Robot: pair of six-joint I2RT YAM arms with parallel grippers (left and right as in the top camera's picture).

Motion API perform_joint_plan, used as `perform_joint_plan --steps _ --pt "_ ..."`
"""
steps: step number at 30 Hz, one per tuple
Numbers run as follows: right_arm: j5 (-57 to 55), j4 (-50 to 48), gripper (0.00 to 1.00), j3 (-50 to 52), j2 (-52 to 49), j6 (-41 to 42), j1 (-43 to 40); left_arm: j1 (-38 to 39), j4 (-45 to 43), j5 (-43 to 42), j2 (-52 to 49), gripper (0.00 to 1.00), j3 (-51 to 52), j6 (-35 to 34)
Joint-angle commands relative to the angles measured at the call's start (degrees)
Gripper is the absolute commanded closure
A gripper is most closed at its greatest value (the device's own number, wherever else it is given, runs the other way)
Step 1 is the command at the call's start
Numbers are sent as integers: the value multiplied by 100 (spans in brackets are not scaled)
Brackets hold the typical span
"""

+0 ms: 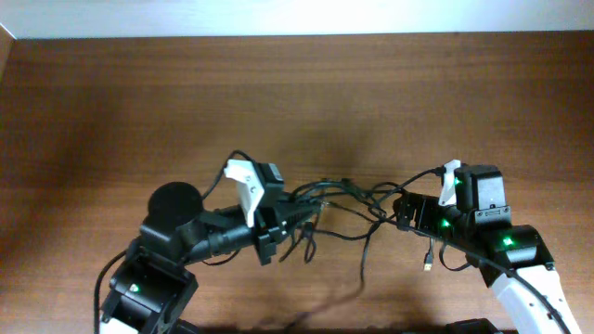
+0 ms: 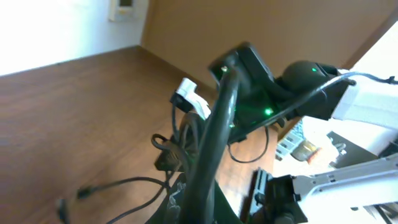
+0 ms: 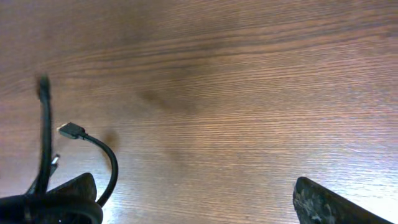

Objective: Untangle cables

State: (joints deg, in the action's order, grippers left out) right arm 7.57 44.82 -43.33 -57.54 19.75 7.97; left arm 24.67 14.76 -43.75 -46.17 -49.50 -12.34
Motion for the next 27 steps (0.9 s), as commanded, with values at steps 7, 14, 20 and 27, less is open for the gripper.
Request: perform_joint_plan --steps 7,14,20,27 --pt "-1130 127 1 129 -107 254 -96 -1196 352 -219 393 100 -450 -48" --pt "-1281 203 1 133 -107 328 -96 -1921 643 -345 393 100 -450 -48" --pt "-1279 216 1 133 -107 328 -96 -2465 1021 -345 393 100 -450 -48" --pt "-1279 195 1 133 -107 372 -96 -2804 1305 -343 393 100 -450 -44"
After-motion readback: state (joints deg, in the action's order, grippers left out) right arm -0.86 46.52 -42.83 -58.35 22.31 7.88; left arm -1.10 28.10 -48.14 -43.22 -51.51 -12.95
